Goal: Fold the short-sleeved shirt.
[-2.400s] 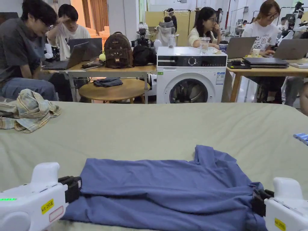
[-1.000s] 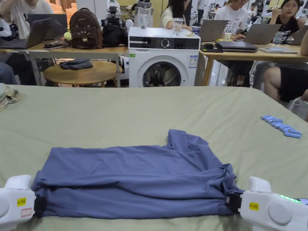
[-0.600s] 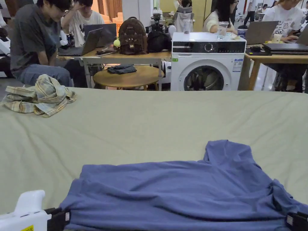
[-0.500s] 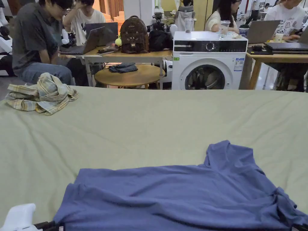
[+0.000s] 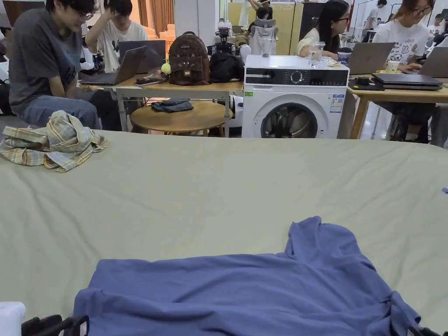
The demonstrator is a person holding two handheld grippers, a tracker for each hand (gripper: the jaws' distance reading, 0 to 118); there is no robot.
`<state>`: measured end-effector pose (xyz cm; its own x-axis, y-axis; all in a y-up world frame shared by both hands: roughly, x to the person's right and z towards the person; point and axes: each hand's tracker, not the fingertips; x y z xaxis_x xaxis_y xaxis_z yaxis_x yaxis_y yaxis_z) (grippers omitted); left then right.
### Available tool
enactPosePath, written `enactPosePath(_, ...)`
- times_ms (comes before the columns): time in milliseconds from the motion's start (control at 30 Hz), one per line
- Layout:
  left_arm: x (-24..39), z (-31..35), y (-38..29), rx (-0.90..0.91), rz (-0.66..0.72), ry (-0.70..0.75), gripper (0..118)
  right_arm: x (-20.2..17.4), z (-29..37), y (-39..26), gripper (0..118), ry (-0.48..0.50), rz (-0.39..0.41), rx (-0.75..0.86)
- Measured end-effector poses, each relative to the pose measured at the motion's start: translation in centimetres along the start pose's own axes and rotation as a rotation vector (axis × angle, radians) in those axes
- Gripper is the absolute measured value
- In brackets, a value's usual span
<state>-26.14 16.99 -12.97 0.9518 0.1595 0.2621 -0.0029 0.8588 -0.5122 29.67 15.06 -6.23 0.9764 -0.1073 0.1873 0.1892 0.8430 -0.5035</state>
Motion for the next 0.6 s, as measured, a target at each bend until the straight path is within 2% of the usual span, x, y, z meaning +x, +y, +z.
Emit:
enactPosePath(67, 1.5, 0.2, 1.3, 0.053, -0.029, -0.021, 39, -1.7, 0.1, 1.1, 50, 0.029, 0.047, 0.041)
enactPosePath(133, 4.4, 0.9, 2.5, 0.092, -0.021, -0.053, 39, -3.0, -0.3, 1.8, 49, 0.077, 0.053, 0.058)
enactPosePath(233, 5.7, 0.3, 3.2, 0.115, -0.007, -0.092, 38, -4.8, -1.5, 2.4, 33, 0.106, 0.058, 0.055)
enactPosePath(267, 6.3, 0.1, 3.3, 0.113, -0.011, -0.089, 35, -5.4, -1.9, 2.5, 23, 0.113, 0.064, 0.053)
enactPosePath(300, 6.6, -0.1, 3.3, 0.110, -0.014, -0.089, 25, -5.9, -2.3, 2.6, 10, 0.113, 0.068, 0.053)
enactPosePath(333, 6.8, -0.3, 3.4, 0.107, -0.019, -0.088, 0, -6.3, -2.7, 2.6, 1, 0.118, 0.078, 0.052)
enactPosePath(533, 5.2, -1.4, 4.7, 0.068, -0.008, -0.074, 0, -7.4, -4.3, 2.8, 0, 0.152, 0.104, 0.022)
enactPosePath(600, 3.2, -2.6, 6.2, 0.022, 0.040, -0.065, 0, -7.3, -4.5, 2.9, 0, 0.165, 0.099, 0.014)
